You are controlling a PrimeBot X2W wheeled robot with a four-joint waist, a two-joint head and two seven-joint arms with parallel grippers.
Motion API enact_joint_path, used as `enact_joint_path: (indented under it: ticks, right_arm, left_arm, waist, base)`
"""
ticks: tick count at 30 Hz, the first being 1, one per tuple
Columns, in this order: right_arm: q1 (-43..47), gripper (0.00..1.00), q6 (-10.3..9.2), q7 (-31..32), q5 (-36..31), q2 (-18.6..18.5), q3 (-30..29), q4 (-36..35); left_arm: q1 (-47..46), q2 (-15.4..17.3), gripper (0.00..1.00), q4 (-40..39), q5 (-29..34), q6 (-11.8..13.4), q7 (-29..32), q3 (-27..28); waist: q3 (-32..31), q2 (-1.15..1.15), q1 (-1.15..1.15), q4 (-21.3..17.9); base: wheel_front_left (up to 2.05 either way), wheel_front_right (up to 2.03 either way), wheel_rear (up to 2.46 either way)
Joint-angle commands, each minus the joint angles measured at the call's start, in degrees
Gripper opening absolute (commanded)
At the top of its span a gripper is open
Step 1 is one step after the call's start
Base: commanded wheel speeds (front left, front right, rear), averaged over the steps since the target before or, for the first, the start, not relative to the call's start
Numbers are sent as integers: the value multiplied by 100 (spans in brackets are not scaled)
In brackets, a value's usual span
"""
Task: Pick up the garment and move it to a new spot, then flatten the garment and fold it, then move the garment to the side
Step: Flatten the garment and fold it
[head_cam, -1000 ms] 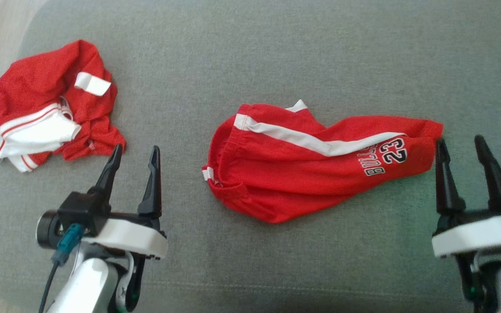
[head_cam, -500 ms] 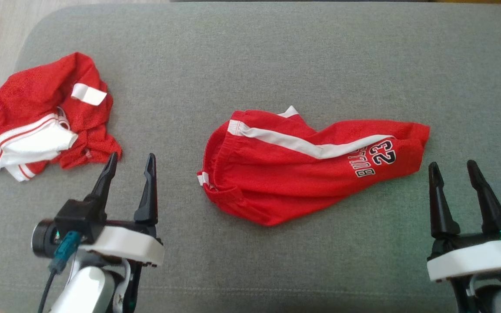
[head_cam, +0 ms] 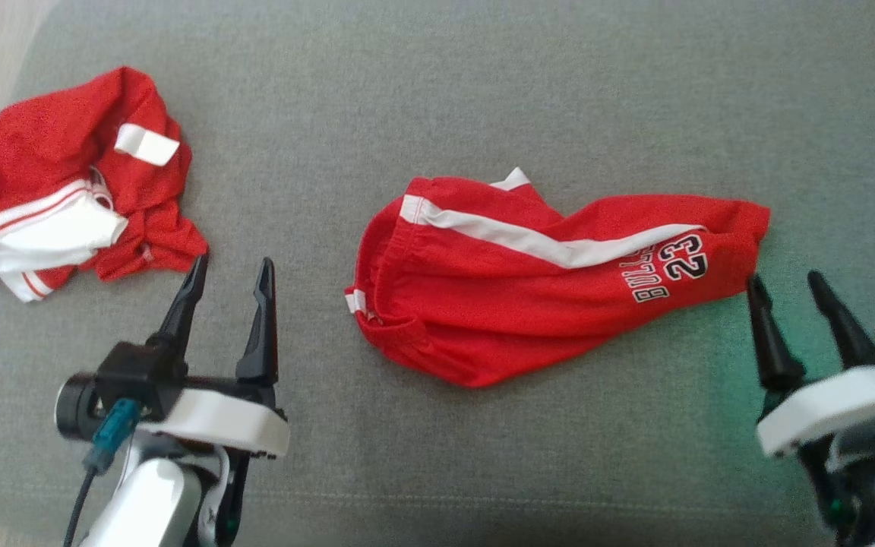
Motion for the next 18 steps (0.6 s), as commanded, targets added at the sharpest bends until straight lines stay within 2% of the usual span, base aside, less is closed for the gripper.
enact_joint_path:
  ticks: [1, 6, 15, 16, 17, 18]
  right_arm:
    - [-287, 100, 24, 87, 77, -189, 94, -129]
    - [-766, 100, 24, 678, 399, -569, 115, 254]
    - [-1207, 100, 24, 1565, 1105, -1031, 568, 580]
    - [-1228, 67, 24, 1603, 1202, -1076, 630, 581]
    - [-1239, 25, 24, 1617, 1285, -1120, 682, 574]
    - [-1231, 0, 24, 1614, 1334, -1159, 708, 565]
  left_arm:
    - [-308, 90, 100, -186, 38, 12, -13, 233]
    - [-434, 54, 100, -136, 31, -48, -43, 218]
    - [-538, -6, 100, -29, 29, -101, -95, 248]
    - [-548, -12, 100, -22, 33, -105, -99, 250]
    - [-558, -17, 100, -17, 37, -109, -103, 253]
    - [-566, -22, 100, -12, 40, -112, -106, 257]
  waist:
    - [103, 0, 0, 38]
    - [317, 0, 0, 106]
    - [462, 0, 0, 147]
    - [472, 0, 0, 148]
    - [482, 0, 0, 147]
    - [487, 0, 0, 144]
  base:
    - [0, 0, 0]
    - [0, 0, 0]
    - [0, 0, 0]
    - [0, 0, 0]
    - [0, 0, 0]
    - [0, 0, 0]
